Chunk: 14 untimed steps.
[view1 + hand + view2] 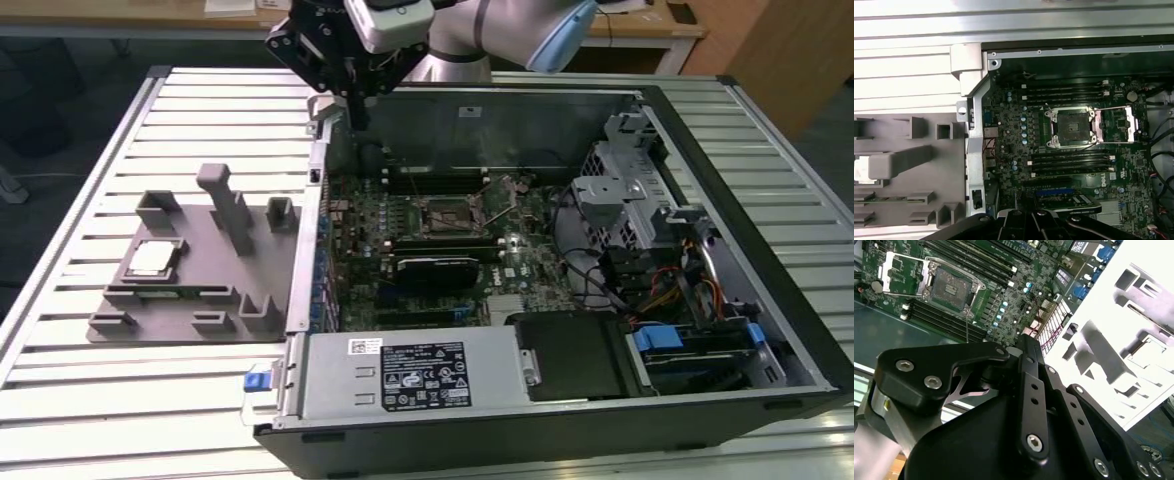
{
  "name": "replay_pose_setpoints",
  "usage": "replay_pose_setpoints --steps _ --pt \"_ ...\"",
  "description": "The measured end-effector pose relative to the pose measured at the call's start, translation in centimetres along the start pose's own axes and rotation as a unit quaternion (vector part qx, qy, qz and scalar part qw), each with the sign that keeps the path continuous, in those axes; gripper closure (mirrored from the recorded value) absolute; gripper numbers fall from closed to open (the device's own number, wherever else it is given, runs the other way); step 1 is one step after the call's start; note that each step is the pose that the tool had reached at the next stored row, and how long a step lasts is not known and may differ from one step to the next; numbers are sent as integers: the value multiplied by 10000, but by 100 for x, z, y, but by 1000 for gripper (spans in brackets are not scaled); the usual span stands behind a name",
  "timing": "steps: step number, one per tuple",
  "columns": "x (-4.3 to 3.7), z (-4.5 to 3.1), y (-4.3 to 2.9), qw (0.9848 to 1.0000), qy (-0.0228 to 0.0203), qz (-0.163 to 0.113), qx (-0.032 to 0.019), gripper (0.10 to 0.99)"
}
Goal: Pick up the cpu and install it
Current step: 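Reach for the cpu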
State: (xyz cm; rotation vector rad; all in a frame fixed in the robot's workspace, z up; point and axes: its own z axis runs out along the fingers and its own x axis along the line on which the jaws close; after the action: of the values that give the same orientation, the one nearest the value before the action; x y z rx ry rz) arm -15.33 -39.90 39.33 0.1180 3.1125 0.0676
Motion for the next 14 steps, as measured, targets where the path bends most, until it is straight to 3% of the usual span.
replay_pose_setpoints --steps 14 --pt "132 -3 -10 10000 0 0 0 980"
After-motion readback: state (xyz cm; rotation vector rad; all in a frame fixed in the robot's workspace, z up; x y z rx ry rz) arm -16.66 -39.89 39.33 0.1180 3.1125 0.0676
